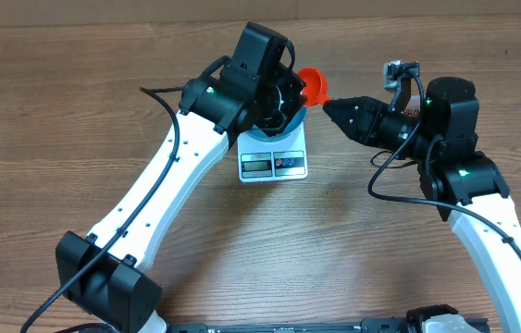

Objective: Scoop item into bowl and weigh 150g on scale
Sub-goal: 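Grasp the scoop handle with the right gripper and release left gripper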

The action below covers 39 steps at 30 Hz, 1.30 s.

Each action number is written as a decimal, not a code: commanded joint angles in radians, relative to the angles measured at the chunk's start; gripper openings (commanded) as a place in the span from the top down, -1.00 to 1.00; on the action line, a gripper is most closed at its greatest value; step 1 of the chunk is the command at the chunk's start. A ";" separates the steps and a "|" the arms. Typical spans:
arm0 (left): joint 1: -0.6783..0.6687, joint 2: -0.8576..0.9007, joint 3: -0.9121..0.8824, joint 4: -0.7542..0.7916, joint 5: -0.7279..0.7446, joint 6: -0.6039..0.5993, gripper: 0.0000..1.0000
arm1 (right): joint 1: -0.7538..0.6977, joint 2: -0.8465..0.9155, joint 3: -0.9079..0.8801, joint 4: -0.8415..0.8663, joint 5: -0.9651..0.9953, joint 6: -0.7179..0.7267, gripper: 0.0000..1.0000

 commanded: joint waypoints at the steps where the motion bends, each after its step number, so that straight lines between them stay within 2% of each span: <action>1: -0.006 0.010 0.009 0.000 -0.020 0.024 0.92 | 0.005 0.000 0.019 0.013 0.010 0.006 0.45; 6: -0.006 0.010 0.008 0.000 -0.021 0.023 0.92 | 0.005 0.000 0.019 0.027 -0.002 0.006 0.63; 8: -0.006 0.010 0.008 0.001 -0.021 0.023 0.92 | 0.005 0.000 0.019 0.028 -0.001 0.006 0.89; 9: -0.005 0.010 0.008 0.001 -0.021 0.023 0.91 | 0.005 0.000 0.019 0.028 -0.001 0.006 0.93; 10: -0.005 0.010 0.008 0.000 -0.021 0.023 0.83 | 0.005 0.000 0.019 0.028 -0.001 0.006 0.92; 11: -0.005 0.010 0.008 0.000 -0.021 0.023 0.60 | 0.005 0.000 0.019 0.029 0.000 0.006 0.93; 12: -0.005 0.010 0.008 0.000 -0.023 0.026 0.48 | 0.005 0.000 0.019 0.029 0.000 0.006 0.93; 14: -0.004 0.010 0.008 0.003 -0.072 0.090 0.07 | 0.003 0.000 0.019 0.026 0.000 0.006 0.93; 15: -0.002 0.010 0.008 0.005 -0.097 0.115 -0.06 | 0.003 0.000 0.019 0.024 0.004 0.006 0.93; 17: 0.010 0.010 0.008 0.016 -0.135 0.184 -0.20 | 0.002 0.000 0.019 0.010 0.027 0.006 0.93; 21: 0.051 0.009 0.009 0.075 -0.133 0.425 -0.29 | -0.005 0.000 0.019 -0.025 0.062 0.004 0.93; 25: 0.095 0.006 0.010 0.140 -0.063 0.763 -0.36 | -0.040 0.000 0.019 -0.087 0.078 -0.014 0.93; 28: 0.123 0.006 0.010 0.154 -0.064 1.012 -0.53 | -0.060 0.000 0.021 -0.214 0.098 -0.083 0.93; 33: 0.130 0.006 0.010 0.185 -0.063 1.165 -0.61 | -0.059 0.000 0.077 -0.378 0.164 -0.177 0.93; 34: 0.130 0.004 0.013 0.201 -0.058 1.196 -0.65 | -0.059 0.000 0.116 -0.446 0.193 -0.199 0.93; 39: 0.130 0.001 0.062 0.188 0.014 1.327 -0.64 | -0.060 0.000 0.276 -0.660 0.372 -0.240 0.93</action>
